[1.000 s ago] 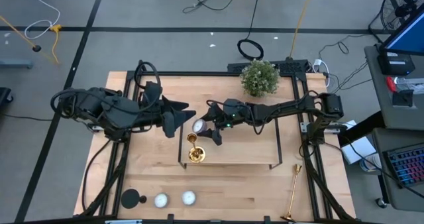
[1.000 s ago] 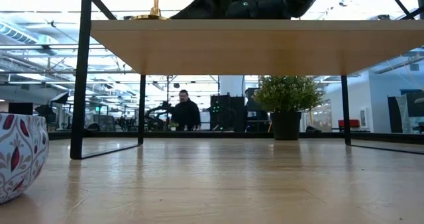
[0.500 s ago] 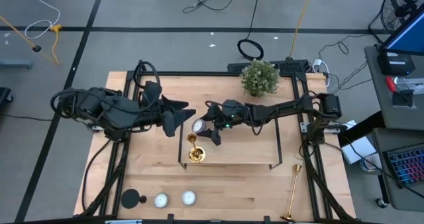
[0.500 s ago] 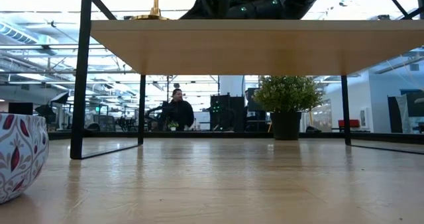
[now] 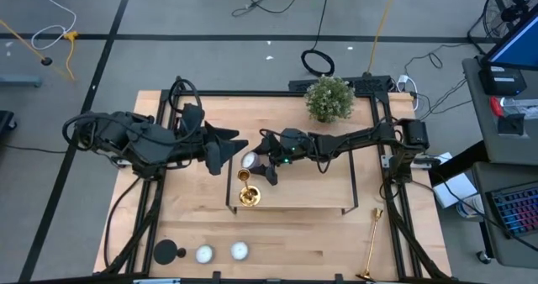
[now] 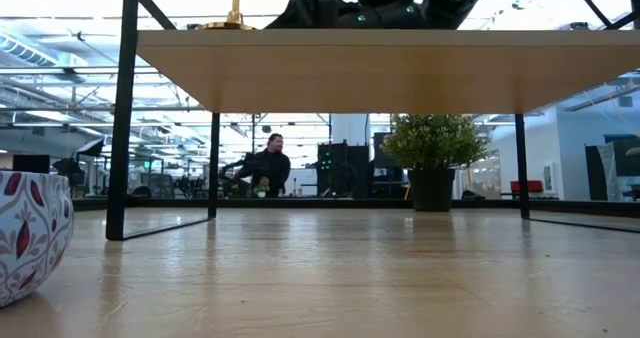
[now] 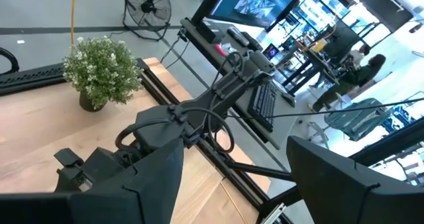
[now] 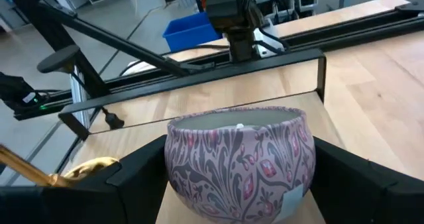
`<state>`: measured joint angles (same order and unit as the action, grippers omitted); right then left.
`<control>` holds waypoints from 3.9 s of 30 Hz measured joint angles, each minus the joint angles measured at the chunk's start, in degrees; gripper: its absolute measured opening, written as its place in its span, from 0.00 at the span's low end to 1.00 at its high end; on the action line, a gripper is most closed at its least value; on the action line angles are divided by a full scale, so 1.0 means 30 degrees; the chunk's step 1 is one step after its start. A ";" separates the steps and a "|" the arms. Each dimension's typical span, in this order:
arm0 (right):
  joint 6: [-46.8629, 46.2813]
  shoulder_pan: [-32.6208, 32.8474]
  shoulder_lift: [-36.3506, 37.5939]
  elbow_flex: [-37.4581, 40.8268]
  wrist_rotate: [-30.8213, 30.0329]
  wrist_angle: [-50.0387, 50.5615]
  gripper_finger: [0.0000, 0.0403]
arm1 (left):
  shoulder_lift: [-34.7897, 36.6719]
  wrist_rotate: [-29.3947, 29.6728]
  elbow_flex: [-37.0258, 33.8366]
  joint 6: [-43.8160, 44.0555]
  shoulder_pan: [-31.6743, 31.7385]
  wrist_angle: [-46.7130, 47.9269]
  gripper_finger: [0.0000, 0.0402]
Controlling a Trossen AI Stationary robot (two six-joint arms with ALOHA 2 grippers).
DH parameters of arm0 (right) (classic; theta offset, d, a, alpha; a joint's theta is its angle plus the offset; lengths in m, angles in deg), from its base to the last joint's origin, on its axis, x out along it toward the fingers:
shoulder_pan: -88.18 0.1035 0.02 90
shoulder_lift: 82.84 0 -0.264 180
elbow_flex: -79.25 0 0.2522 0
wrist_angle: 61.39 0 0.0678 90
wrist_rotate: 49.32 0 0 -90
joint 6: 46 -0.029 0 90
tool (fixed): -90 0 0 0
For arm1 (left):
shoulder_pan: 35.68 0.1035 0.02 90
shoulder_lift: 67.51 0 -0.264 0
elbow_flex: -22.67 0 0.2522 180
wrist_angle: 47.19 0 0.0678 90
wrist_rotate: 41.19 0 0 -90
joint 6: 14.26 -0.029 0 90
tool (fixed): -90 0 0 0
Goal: Pick & Place candle stick holders
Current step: Put the pink scented candle on the shelf
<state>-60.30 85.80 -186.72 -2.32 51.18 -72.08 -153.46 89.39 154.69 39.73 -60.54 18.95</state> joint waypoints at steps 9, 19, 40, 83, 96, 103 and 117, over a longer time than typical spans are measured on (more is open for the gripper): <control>0.0004 0.0340 0.0014 0.0000 -0.0037 -0.0071 0.82 | 0.0000 0.0000 0.0000 -0.0115 0.0000 0.0007 0.67; 0.0142 0.0332 0.0540 0.0000 -0.1013 -0.0305 0.83 | 0.0000 -0.0015 0.0000 -0.0137 -0.0177 0.0019 0.67; 0.0004 0.0923 0.5275 0.0000 -0.0926 0.9443 0.48 | 0.0000 0.0503 0.0000 -0.1427 -0.0772 0.0029 0.67; 0.0361 0.1596 0.3375 -0.0022 -0.2068 0.8242 0.00 | 0.0007 0.0852 0.0000 -0.1304 -0.0889 0.0007 0.67; 0.0169 0.1059 0.3286 0.0000 -0.2065 0.7392 0.00 | 0.0007 0.0858 0.0000 -0.1289 -0.0889 0.0015 0.67; 0.0059 0.1032 0.3074 -0.0003 -0.2077 0.7044 0.00 | 0.0004 0.0852 0.0000 -0.1273 -0.0889 0.0018 0.67; -0.0353 0.1039 0.2616 -0.0022 -0.2012 0.6247 0.00 | 0.0007 0.0838 0.0000 -0.1236 -0.0889 0.0029 0.67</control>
<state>-61.36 88.91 -178.87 -2.39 45.14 -53.34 -153.44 91.90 154.69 36.02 -63.21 19.04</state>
